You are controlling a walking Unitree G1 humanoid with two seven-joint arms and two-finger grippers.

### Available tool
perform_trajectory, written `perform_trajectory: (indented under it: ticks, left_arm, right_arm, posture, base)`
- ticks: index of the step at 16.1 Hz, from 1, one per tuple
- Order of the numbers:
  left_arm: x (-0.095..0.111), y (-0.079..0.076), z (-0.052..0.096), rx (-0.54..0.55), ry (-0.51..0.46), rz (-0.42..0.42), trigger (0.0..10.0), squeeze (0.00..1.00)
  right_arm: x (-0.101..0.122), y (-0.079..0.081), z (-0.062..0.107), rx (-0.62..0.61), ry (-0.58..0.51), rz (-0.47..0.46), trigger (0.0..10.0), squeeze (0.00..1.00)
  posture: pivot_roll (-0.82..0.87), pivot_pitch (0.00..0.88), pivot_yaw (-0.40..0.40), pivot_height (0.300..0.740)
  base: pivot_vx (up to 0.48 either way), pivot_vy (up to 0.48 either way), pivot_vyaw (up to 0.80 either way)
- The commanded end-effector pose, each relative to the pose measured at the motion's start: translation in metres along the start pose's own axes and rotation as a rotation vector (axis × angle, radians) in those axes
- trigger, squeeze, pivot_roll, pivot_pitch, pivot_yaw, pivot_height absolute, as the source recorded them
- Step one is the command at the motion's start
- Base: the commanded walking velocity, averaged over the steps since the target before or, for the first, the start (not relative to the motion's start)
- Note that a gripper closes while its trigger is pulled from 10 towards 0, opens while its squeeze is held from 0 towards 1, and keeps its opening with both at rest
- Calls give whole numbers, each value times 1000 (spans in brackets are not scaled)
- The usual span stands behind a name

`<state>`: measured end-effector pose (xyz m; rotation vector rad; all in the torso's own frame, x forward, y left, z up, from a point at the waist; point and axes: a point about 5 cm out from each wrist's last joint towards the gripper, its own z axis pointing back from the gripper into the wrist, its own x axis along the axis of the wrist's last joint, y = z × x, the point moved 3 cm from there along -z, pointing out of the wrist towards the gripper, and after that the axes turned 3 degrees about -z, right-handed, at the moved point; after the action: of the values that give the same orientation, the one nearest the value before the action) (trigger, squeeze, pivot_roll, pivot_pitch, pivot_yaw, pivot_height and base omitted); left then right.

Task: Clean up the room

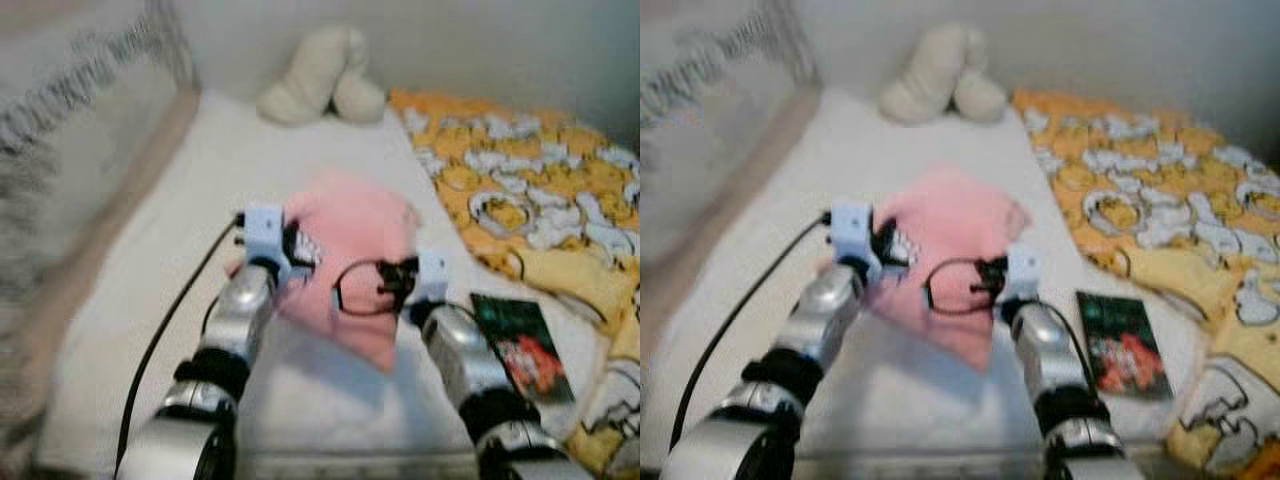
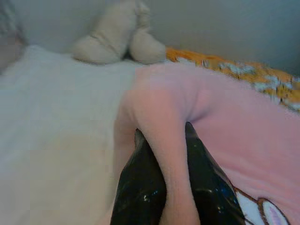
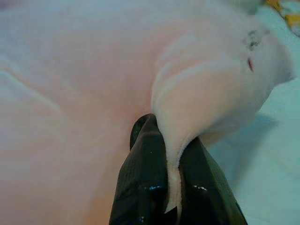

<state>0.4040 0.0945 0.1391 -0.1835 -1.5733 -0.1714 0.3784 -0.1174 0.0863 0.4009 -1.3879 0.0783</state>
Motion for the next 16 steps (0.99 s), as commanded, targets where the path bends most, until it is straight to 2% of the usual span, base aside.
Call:
perform_trajectory:
  ticks: [1, 3, 5, 9, 12, 13, 16]
  left_arm:
    - [10, -1, -1, 19, -45, 13, 10000, 0]
    - [6, -9, 1, 4, -34, 18, 10000, 0]
    - [4, -8, 0, 26, -25, -3, 10000, 0]
    - [-2, -5, -1, 76, 30, -53, 10000, 0]
    - [0, -13, -1, 60, 15, -58, 10000, 0]
    - [2, -13, 0, 68, -9, -38, 10000, 0]
    - [2, -18, 0, 67, -4, -48, 10000, 0]
  right_arm:
    - [2, -17, 5, -46, 2, 3, 10000, 0]
    - [2, -16, 5, -39, 5, 8, 10000, 0]
    - [1, -13, 4, -22, 11, 20, 10000, 0]
    - [3, -14, 3, -10, 18, 34, 10000, 0]
    - [1, -18, 4, -25, 43, 39, 10000, 0]
    - [0, -18, 4, -22, 42, 31, 10000, 0]
    - [-2, -15, 4, -14, 45, 25, 10000, 0]
  posture:
    - [144, 0, -30, 740]
    - [148, 0, -35, 740]
    - [152, 0, -36, 740]
    - [154, 0, -37, 740]
    - [157, 0, -40, 740]
    - [157, 0, -40, 740]
    - [154, 0, -39, 740]
  base:
    - [0, 480, 706]
    - [0, 480, 603]
    - [0, 375, 516]
    - [0, 0, 466]
    - [0, 0, 156]
    - [394, -274, 0]
    - [399, -263, 0]
